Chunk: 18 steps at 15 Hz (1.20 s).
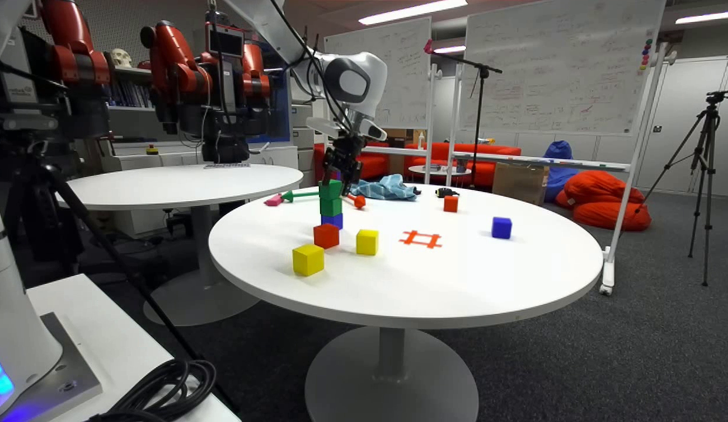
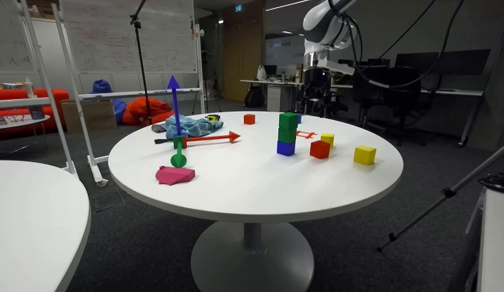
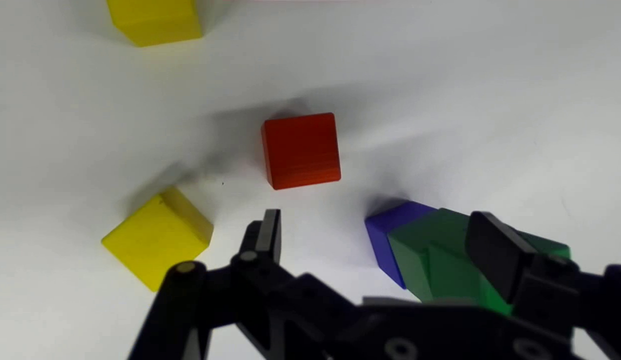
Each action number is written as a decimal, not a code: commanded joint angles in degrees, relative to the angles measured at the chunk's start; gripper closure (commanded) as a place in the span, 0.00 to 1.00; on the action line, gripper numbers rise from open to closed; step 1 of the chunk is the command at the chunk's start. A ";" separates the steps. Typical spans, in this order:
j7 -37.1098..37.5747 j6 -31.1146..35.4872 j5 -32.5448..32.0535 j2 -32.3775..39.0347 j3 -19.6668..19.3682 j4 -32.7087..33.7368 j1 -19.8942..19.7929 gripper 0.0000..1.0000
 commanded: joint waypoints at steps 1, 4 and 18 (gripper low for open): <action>3.58 0.51 -3.15 -7.88 -1.18 -3.38 1.25 0.00; 4.86 0.28 -6.08 -11.65 -1.26 -2.62 1.80 0.00; -0.99 -7.08 -14.47 -3.71 2.20 14.39 6.75 0.00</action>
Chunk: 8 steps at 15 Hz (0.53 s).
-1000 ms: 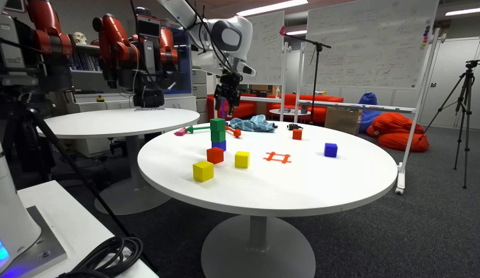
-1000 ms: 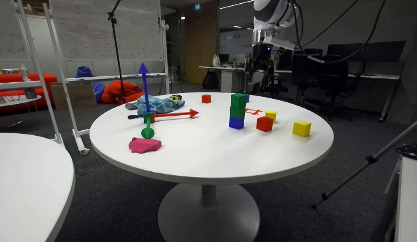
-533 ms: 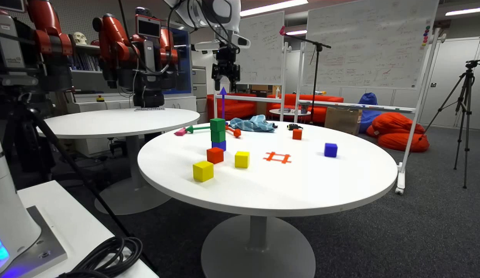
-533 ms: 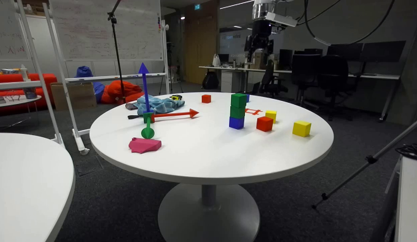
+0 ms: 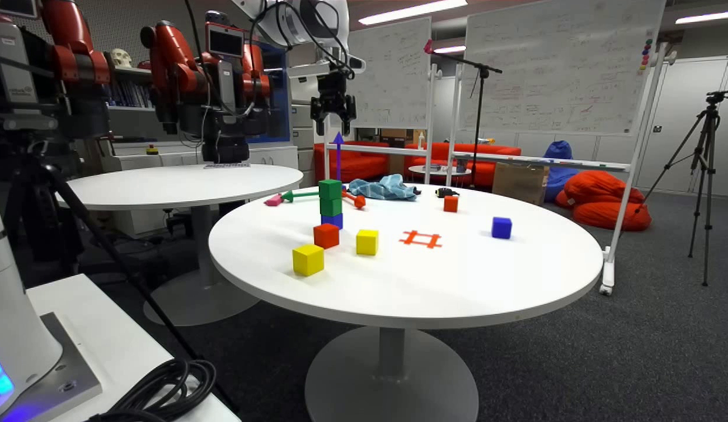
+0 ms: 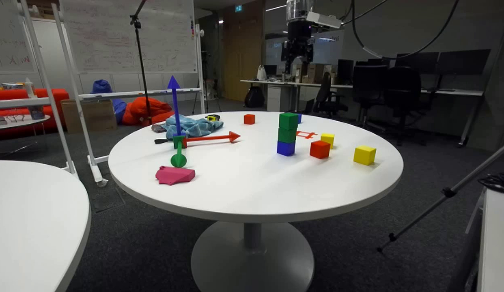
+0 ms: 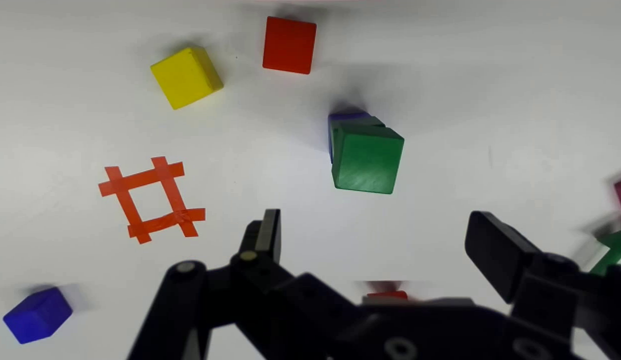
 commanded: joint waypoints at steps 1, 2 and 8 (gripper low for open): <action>-2.49 -4.73 0.31 4.55 0.81 7.18 -0.55 0.00; -2.96 -5.38 0.62 5.65 0.93 8.47 -0.75 0.00; -4.88 -9.84 2.26 11.83 1.43 15.21 -1.56 0.00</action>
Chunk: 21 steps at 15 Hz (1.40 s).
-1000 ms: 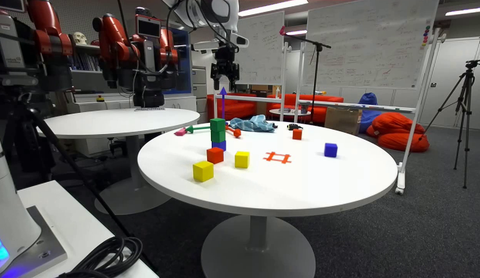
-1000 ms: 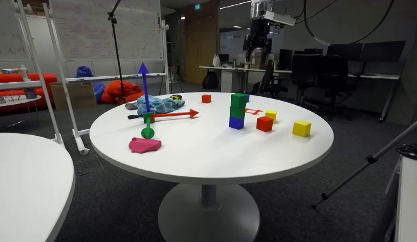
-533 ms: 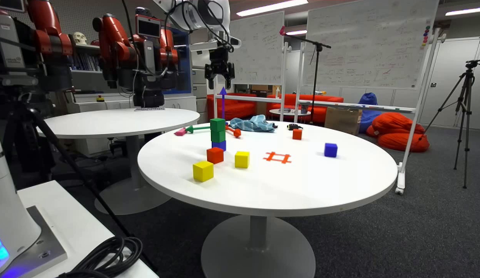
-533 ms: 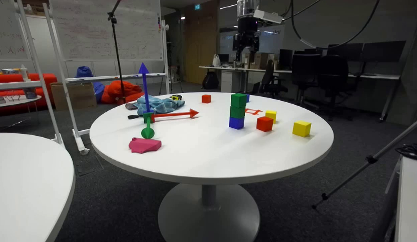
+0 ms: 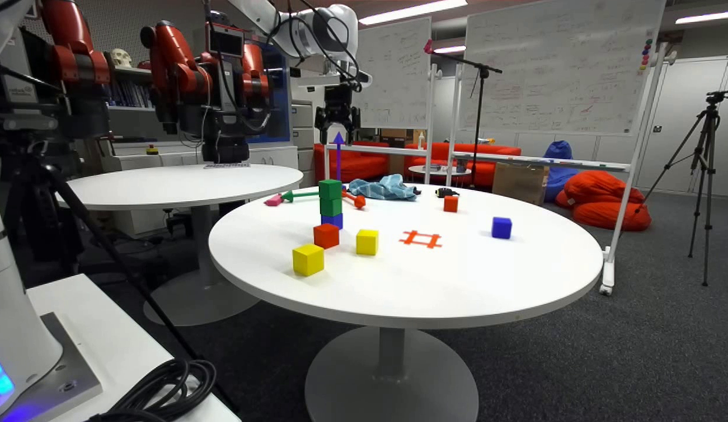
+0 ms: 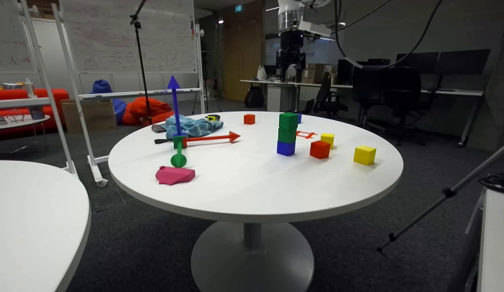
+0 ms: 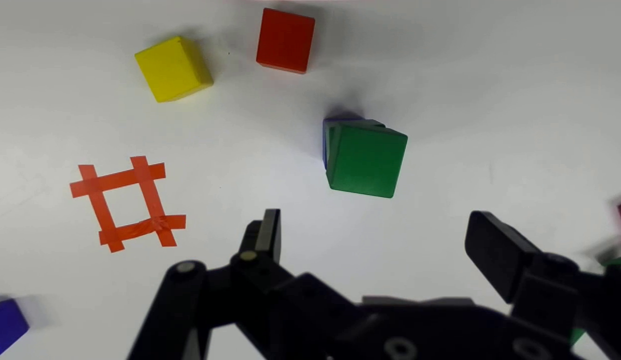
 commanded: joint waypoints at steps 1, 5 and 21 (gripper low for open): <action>-2.10 -4.56 1.75 4.68 1.08 6.54 -1.11 0.00; -2.15 -7.70 3.82 8.16 1.79 10.43 -1.29 0.00; -2.66 -8.24 9.92 13.38 2.61 9.89 -4.13 0.00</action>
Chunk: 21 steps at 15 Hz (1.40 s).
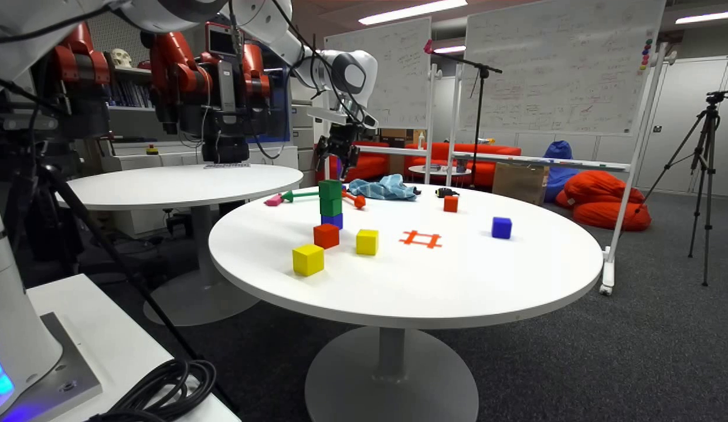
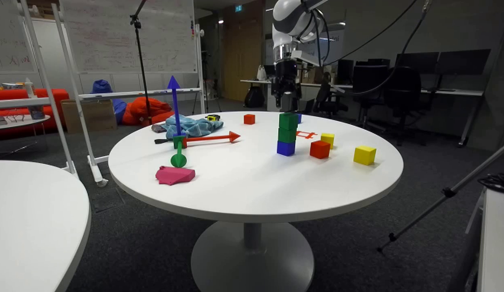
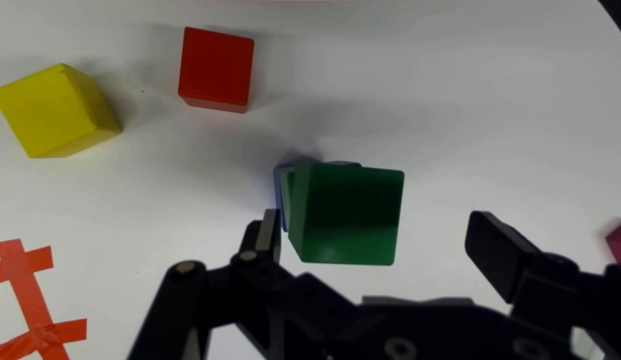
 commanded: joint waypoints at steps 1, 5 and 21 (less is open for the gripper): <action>-1.05 -1.68 1.12 0.39 0.93 0.71 -1.13 0.00; -1.20 -1.39 1.83 0.46 1.13 -0.11 -1.36 0.00; -0.47 9.39 1.81 -2.65 0.66 -10.60 -0.75 0.41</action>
